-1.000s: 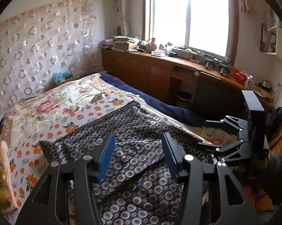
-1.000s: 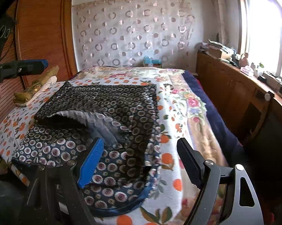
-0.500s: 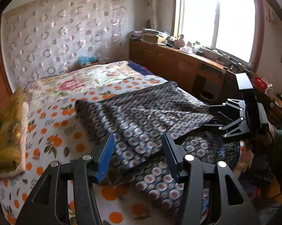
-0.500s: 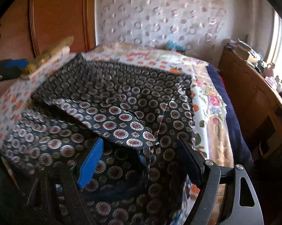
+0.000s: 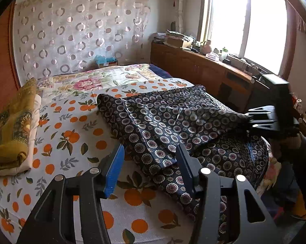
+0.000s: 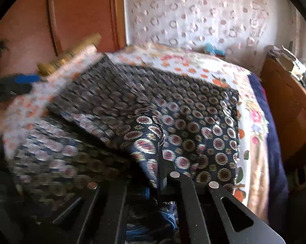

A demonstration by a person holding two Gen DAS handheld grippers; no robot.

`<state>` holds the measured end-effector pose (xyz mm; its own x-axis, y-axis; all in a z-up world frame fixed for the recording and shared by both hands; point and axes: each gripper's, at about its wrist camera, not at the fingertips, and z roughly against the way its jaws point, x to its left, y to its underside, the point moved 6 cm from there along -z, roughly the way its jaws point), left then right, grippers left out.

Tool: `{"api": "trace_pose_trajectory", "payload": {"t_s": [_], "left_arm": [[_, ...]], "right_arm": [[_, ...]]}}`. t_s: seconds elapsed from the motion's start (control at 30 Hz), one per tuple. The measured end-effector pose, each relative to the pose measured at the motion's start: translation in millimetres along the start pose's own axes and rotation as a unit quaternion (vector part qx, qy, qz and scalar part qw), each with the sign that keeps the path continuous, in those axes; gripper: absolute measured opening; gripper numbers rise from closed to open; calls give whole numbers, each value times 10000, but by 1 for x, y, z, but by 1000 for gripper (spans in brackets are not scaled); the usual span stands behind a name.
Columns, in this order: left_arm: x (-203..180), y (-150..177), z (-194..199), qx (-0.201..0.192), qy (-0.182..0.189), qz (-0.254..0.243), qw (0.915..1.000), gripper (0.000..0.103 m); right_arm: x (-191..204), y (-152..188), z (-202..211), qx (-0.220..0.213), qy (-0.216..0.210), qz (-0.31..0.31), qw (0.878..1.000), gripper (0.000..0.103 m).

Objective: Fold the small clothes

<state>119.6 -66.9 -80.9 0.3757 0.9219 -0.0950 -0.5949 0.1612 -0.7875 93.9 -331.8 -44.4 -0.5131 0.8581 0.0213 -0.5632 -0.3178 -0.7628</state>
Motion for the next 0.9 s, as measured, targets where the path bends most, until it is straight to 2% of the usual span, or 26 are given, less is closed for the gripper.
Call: {"api": "trace_pose_trajectory", "payload": {"t_s": [0.27, 0.37, 0.53, 0.63, 0.7, 0.77, 0.9], "left_arm": [[0, 1, 3, -65, -38, 18, 10000, 54], [0, 1, 5, -91, -49, 26, 9999, 54], [-3, 1, 8, -163, -19, 24, 9999, 54], [-5, 0, 8, -165, -36, -18, 9999, 54], [-6, 1, 9, -188, -49, -28, 9998, 54], [-5, 1, 10, -204, -47, -15, 9998, 54], [-5, 3, 13, -247, -74, 26, 9997, 54]], "right_arm": [[-2, 20, 55, -415, 244, -337, 9983, 3], [-10, 34, 61, -273, 588, -387, 9971, 3], [-22, 62, 52, 231, 1153, -515, 9917, 3], [-17, 67, 54, 332, 1235, -532, 9904, 22], [-8, 65, 64, 260, 1180, -451, 9917, 48], [1, 57, 72, 104, 1175, -340, 9924, 60], [27, 36, 79, -129, 960, -79, 9953, 64]]}}
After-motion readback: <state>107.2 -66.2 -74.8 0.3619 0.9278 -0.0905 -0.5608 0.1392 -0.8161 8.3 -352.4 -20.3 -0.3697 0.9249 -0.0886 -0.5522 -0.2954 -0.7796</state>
